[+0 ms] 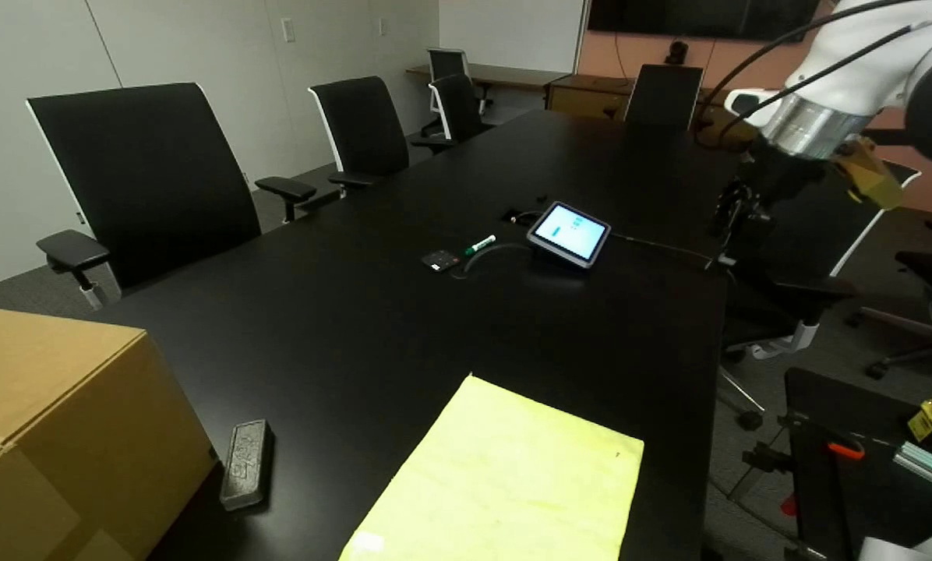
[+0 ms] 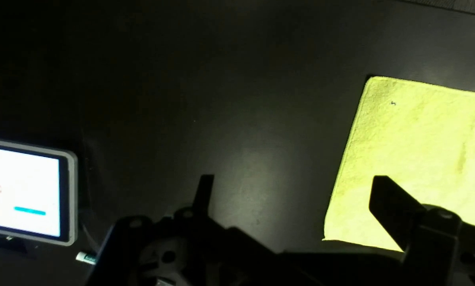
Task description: Fold the cloth on the table
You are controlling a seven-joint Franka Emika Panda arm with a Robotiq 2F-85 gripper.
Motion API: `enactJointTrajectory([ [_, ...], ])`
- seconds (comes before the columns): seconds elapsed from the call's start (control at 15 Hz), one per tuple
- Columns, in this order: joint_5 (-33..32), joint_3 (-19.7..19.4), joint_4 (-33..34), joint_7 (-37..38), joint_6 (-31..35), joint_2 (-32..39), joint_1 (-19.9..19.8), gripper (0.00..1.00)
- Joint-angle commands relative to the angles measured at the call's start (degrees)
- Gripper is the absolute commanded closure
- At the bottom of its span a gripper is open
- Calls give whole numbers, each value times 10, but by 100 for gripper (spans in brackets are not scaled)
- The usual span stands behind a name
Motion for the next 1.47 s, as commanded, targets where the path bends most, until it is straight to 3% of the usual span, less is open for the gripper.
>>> enactJointTrajectory([
  [0.0, 56, -2, 13, 9, 85, 115, 27, 0],
  [0.4, 234, 25, 50, -65, 136, 274, 99, 0],
  [0.6, 300, 69, 94, -90, 137, 342, 88, 0],
  [0.87, 289, 108, 144, -63, 134, 418, 57, 0],
  [1.4, 280, 146, 185, -40, 130, 514, 1, 0],
])
